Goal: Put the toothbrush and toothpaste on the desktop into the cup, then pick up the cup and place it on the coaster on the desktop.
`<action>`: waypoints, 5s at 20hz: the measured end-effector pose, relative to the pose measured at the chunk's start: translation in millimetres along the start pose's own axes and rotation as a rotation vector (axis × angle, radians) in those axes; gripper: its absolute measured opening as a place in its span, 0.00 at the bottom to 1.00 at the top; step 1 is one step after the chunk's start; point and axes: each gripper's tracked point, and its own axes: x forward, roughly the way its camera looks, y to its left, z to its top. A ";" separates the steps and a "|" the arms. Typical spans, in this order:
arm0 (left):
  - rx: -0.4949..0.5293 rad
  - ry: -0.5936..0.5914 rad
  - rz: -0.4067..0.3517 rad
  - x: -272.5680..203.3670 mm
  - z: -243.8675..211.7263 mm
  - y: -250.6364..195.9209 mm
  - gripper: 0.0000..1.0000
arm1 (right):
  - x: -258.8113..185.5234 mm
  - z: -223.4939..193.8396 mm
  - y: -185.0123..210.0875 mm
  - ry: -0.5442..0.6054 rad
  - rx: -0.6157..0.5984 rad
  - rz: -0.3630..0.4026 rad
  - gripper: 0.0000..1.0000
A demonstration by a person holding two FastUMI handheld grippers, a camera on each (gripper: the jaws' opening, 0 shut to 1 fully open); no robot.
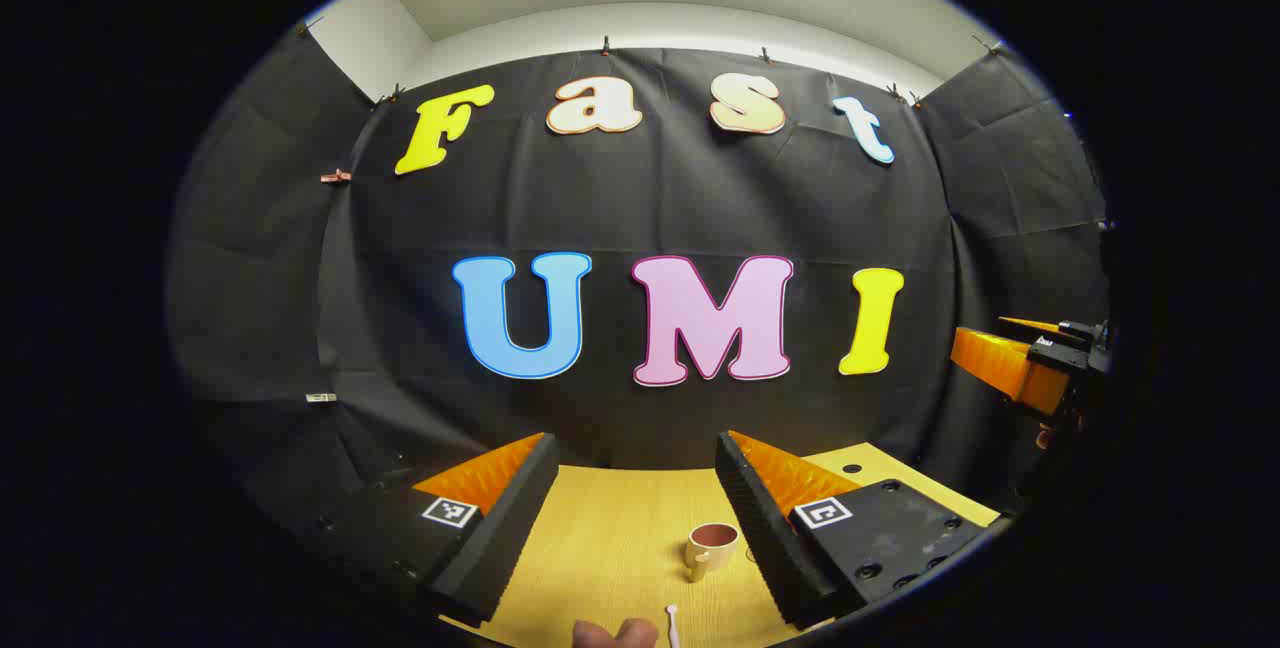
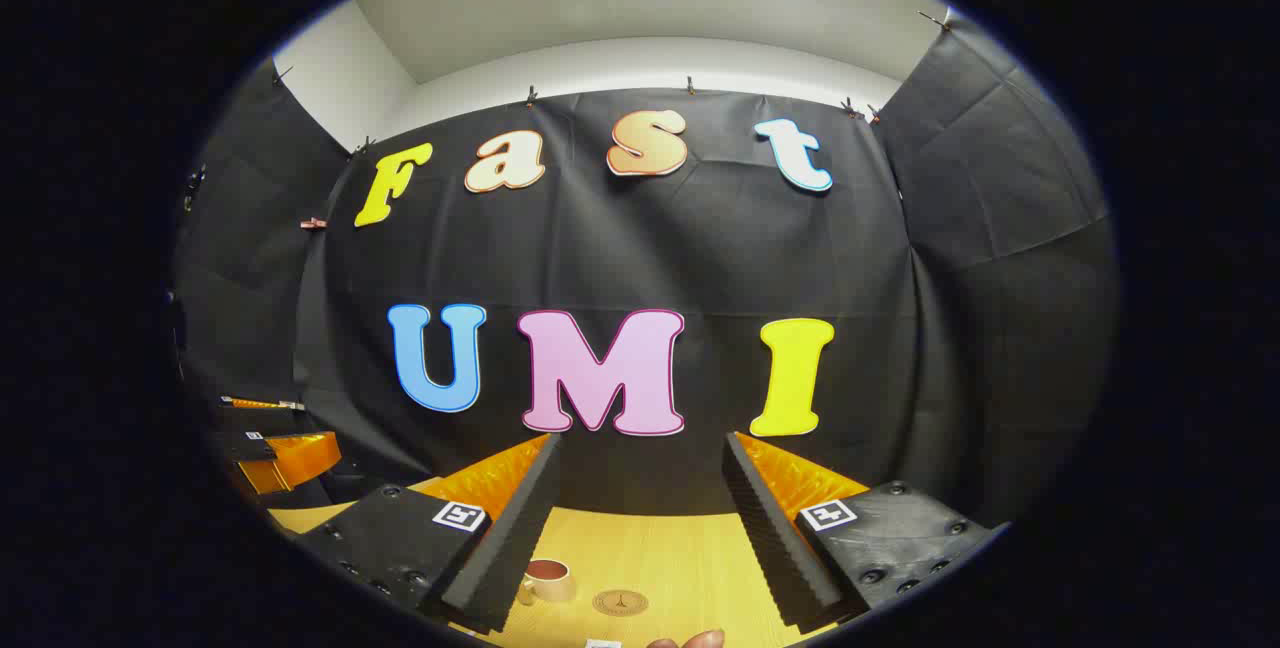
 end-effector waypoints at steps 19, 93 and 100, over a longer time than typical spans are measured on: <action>0.021 0.064 0.010 6.0 -26.8 -1.8 0.99 | -3.3 -57.2 7.3 0.141 -0.013 0.055 0.94; 0.071 0.775 -0.076 12.2 -349.0 -33.0 0.94 | -84.0 -342.0 -1.7 0.953 0.313 0.098 0.31; 0.037 0.968 -0.027 7.7 -407.5 -37.8 0.87 | -72.5 -331.8 -18.8 0.937 0.309 0.122 0.32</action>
